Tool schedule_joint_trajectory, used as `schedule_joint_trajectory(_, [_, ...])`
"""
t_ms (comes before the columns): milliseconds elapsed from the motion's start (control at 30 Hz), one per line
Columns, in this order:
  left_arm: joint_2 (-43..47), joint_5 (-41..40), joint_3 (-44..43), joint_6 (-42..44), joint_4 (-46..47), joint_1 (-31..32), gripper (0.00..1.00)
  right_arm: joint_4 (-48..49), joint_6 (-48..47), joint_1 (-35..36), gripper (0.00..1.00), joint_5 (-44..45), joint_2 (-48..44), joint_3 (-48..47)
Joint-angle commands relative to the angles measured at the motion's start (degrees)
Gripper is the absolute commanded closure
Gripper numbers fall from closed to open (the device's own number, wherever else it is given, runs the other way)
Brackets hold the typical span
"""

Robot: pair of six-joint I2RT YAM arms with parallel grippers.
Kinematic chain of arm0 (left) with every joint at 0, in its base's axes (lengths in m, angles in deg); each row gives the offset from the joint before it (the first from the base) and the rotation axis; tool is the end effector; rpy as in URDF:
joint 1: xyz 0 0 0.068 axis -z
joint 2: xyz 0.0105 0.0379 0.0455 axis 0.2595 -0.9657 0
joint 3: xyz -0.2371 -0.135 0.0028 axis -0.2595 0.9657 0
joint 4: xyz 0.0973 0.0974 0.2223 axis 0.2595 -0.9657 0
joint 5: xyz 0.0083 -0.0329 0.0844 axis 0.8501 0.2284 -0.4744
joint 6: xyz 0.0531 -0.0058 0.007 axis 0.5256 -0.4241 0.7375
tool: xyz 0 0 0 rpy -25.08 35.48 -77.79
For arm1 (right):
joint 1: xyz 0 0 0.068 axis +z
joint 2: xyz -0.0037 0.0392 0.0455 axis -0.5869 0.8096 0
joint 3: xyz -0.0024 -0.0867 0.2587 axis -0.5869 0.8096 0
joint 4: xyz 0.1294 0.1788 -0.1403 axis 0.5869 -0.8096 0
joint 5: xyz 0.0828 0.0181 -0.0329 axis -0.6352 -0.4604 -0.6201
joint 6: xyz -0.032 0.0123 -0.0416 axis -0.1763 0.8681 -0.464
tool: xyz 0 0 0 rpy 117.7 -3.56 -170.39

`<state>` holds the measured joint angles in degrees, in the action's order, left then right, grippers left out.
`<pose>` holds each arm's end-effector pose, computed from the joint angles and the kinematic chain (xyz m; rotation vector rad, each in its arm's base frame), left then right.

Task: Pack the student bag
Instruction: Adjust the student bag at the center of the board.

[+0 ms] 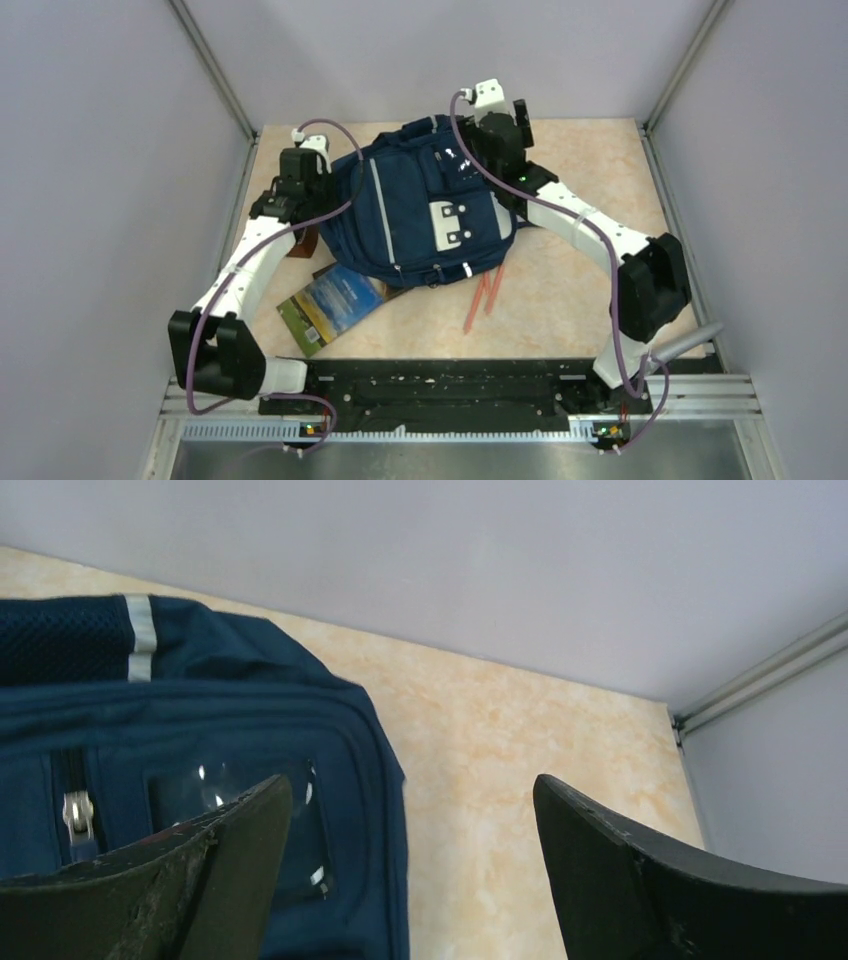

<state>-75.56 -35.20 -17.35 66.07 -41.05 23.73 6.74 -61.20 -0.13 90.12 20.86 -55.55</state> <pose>0.2922 -0.0434 0.3188 -0.0465 2.2293 -0.1383 0.3498 0.2263 0.3598 -0.2672 1.7004 -0.2572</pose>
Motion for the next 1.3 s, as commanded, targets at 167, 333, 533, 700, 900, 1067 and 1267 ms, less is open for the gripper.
schedule_joint_trajectory(167, [-9.35,-3.83,-12.97,3.85,8.19,-1.4,0.3,-2.32,17.54,-0.22,0.12,-6.92,-16.47,16.83])
schedule_joint_trajectory(333, [-7.49,-3.5,-14.36,3.94,7.04,-1.31,0.14,-4.45,22.09,-0.22,0.11,-12.95,-25.06,25.23])
schedule_joint_trajectory(533, [2.23,-3.45,-8.25,2.15,7.26,4.53,0.13,-3.6,27.58,-0.21,0.11,-18.69,-33.43,35.36])
schedule_joint_trajectory(700, [12.05,-5.52,0.78,-4.95,7.65,12.73,0.15,0.85,31.89,-0.22,0.12,-25.3,-36.93,44.0])
schedule_joint_trajectory(900, [24.05,-5.76,22.48,-19.98,19.32,19.35,0.17,4.74,38.65,-0.15,0.15,-32.83,-38.72,52.91])
schedule_joint_trajectory(1067, [26.52,-6.9,32.56,-26.96,23.55,24.5,0.18,11.07,46.49,-0.11,0.16,-35.09,-41.36,59.13])
schedule_joint_trajectory(1267, [29.0,-7.86,38.93,-30.5,26.64,28.36,0.19,21.64,61.57,-0.13,0.17,-36.56,-39.46,64.69])
